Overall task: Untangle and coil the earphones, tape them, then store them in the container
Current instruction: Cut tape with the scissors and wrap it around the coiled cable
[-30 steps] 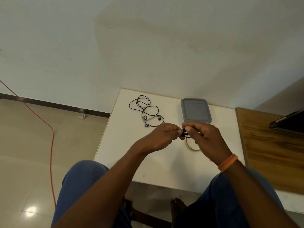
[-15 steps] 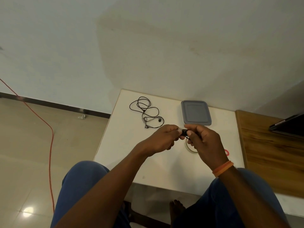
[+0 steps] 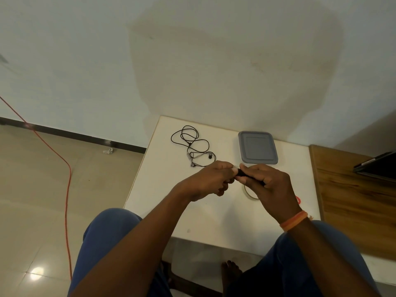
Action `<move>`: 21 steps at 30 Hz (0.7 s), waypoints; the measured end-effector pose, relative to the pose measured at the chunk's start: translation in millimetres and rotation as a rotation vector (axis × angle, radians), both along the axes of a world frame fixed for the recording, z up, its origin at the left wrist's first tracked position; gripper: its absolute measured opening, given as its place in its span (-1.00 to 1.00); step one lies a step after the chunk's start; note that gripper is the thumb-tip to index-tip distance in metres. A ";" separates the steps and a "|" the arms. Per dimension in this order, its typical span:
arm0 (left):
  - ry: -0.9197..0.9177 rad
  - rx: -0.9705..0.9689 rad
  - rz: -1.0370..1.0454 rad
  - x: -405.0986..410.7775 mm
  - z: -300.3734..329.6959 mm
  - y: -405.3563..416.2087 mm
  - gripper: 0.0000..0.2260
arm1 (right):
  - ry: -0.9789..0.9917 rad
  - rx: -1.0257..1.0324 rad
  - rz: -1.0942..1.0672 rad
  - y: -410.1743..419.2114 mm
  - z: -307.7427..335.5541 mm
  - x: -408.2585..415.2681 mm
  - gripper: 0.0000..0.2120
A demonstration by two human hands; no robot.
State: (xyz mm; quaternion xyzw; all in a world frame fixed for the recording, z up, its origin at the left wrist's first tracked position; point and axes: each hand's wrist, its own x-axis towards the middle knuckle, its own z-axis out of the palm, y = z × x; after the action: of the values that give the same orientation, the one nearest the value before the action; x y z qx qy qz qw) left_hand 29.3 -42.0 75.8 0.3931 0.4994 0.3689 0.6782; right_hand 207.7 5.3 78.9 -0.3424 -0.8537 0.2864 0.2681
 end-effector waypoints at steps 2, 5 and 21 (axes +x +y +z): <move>0.000 -0.006 -0.020 -1.6 1.4 -0.1 -0.85 | 0.006 0.028 0.028 1.7 4.1 1.4 -0.66; 0.010 -0.009 -0.050 -3.5 2.9 0.7 -0.80 | -0.008 0.076 0.013 0.2 7.4 0.5 -0.65; 0.051 0.058 -0.025 -6.2 5.5 0.2 -0.71 | 0.064 0.079 -0.084 -2.1 3.1 -6.9 -0.74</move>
State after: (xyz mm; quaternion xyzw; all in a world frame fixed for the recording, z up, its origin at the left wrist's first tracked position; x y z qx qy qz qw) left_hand 23.1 -41.8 81.3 0.4280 0.5007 0.3644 0.6583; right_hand 200.8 3.2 82.0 -0.3576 -0.8403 0.2519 0.3204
